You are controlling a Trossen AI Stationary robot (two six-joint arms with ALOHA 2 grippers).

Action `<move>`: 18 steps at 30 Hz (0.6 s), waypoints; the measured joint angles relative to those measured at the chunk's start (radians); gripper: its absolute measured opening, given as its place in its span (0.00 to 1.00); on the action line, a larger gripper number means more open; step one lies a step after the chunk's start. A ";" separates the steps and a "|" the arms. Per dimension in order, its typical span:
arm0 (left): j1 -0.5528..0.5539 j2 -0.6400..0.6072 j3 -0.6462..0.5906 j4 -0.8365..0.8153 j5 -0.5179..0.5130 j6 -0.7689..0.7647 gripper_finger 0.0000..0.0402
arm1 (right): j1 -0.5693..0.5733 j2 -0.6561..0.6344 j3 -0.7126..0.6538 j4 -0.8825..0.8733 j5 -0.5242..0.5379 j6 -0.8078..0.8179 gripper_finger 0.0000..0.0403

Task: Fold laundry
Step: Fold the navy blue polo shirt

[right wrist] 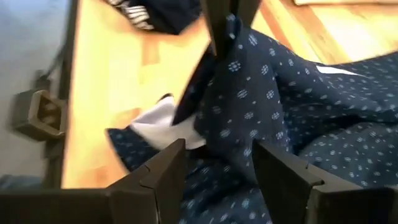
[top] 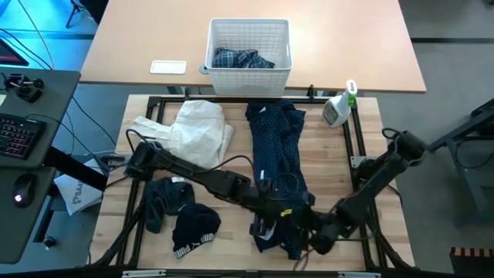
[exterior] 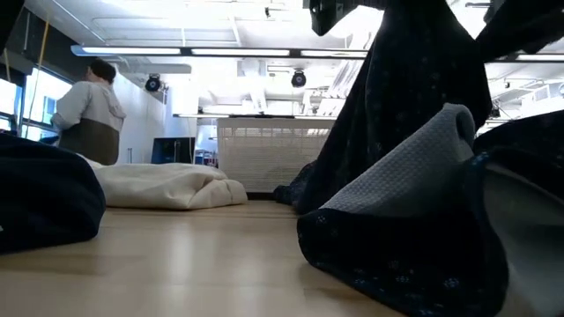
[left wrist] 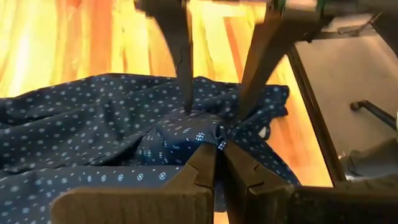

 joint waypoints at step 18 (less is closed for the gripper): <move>-0.022 0.000 0.000 -0.058 0.102 -0.130 0.01 | -0.092 -0.094 0.014 0.105 -0.533 -0.098 0.02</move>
